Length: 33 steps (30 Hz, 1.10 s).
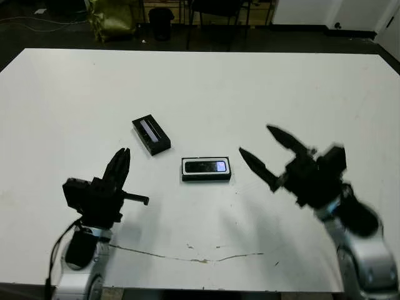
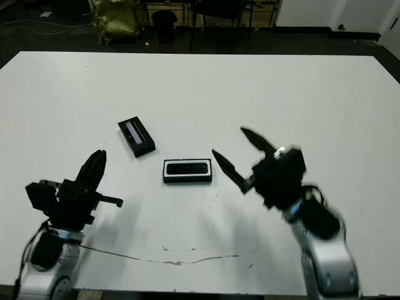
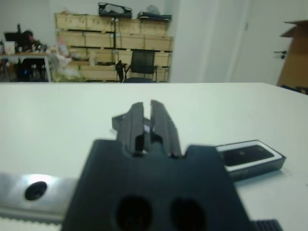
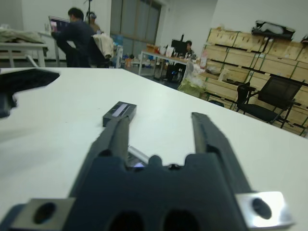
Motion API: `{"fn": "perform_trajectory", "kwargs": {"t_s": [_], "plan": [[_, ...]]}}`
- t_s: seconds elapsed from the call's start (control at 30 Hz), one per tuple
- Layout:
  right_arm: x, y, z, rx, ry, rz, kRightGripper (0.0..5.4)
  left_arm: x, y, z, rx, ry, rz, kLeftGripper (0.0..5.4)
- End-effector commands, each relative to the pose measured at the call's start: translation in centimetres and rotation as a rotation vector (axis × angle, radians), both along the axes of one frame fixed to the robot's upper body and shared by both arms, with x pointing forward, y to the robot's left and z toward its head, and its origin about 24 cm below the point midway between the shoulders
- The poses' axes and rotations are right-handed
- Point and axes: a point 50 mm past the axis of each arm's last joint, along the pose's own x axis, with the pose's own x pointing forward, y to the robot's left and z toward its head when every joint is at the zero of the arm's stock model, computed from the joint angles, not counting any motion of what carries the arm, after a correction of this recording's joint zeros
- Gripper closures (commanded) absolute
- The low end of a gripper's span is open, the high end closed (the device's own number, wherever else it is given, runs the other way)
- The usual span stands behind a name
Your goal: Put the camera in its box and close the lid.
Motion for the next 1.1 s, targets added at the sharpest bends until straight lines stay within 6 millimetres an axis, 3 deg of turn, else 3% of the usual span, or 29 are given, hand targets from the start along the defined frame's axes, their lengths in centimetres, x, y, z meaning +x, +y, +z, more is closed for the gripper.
{"fn": "perform_trajectory", "kwargs": {"t_s": [0.03,0.3,0.47,0.73,0.93,1.1], "plan": [[-0.7,0.2,-1.6,0.009,0.041,-0.032,3.55,1.2,0.2,2.0,0.082,0.002,-0.057,5.4],[-1.1,0.7,-2.6,0.001,0.041,-0.031,5.38,6.5,0.6,8.2,0.426,-0.003,-0.227,5.4],[-1.2,1.1,-2.9,0.018,0.067,-0.047,5.39,10.8,0.0,10.0,0.618,0.067,-0.297,5.4],[-1.1,1.7,-3.2,0.094,0.093,-0.04,5.39,17.5,-1.2,11.0,1.095,0.199,-0.414,5.4],[-1.4,2.1,-3.2,0.071,0.111,-0.059,5.39,19.5,-2.6,11.0,1.315,0.255,-0.376,5.4],[-1.6,2.1,-3.9,0.087,0.093,-0.065,5.39,19.9,-3.8,9.8,1.39,0.318,-0.372,5.4]]}}
